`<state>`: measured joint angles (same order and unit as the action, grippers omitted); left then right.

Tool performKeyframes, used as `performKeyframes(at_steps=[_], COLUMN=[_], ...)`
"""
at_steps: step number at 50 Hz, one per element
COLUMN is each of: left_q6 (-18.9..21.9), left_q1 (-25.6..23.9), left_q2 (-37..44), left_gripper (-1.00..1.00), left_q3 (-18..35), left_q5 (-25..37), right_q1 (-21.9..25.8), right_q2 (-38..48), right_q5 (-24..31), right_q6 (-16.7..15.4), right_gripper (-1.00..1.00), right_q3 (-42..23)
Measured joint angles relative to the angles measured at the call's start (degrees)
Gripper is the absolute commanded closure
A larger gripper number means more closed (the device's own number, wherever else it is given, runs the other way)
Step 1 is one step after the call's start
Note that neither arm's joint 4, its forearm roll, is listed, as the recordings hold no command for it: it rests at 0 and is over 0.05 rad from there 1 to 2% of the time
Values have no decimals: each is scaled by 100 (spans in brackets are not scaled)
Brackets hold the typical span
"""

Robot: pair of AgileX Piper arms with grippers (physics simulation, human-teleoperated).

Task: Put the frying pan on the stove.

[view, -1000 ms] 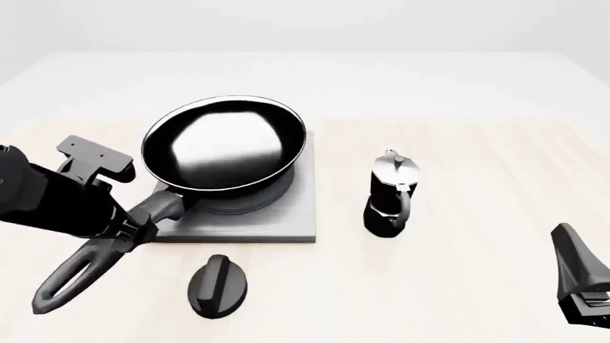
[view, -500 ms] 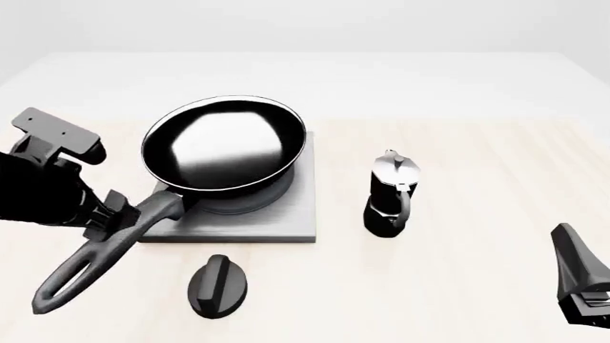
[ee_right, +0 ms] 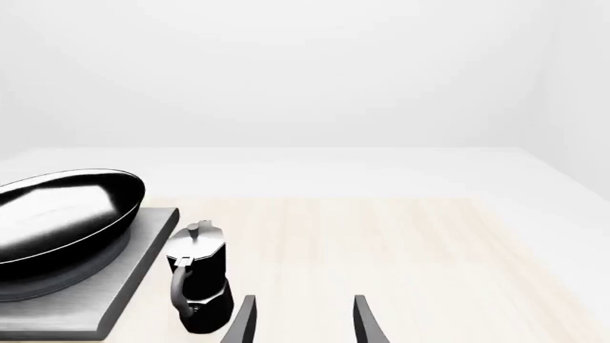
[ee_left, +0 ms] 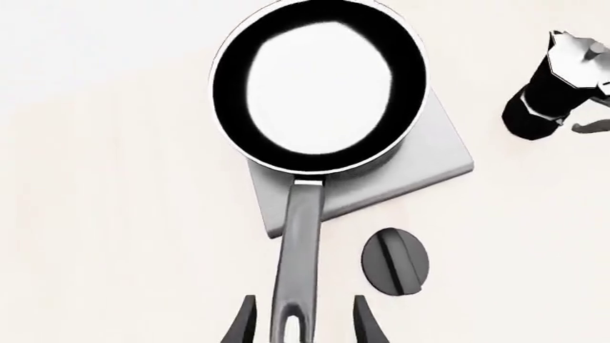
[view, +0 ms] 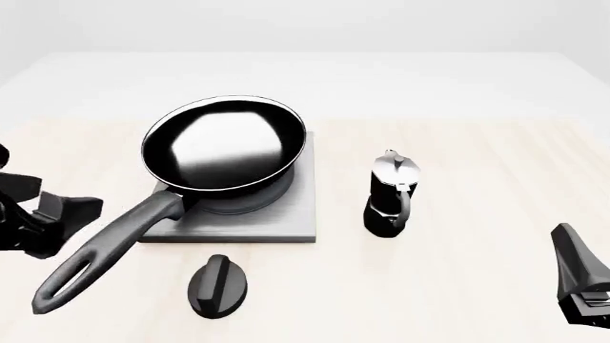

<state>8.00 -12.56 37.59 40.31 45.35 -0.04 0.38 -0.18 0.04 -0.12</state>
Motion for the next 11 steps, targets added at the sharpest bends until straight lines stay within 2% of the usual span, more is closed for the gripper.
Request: performKeyframes(at_steps=[11], left_q6=[-414], left_q1=[-265], left_q2=[-898], left_gripper=[-100], left_q3=[-645], left_q5=[-548], right_q1=[0], right_q2=[0], right_q5=[0], right_q6=[0], right_gripper=[-100], right_q3=[0])
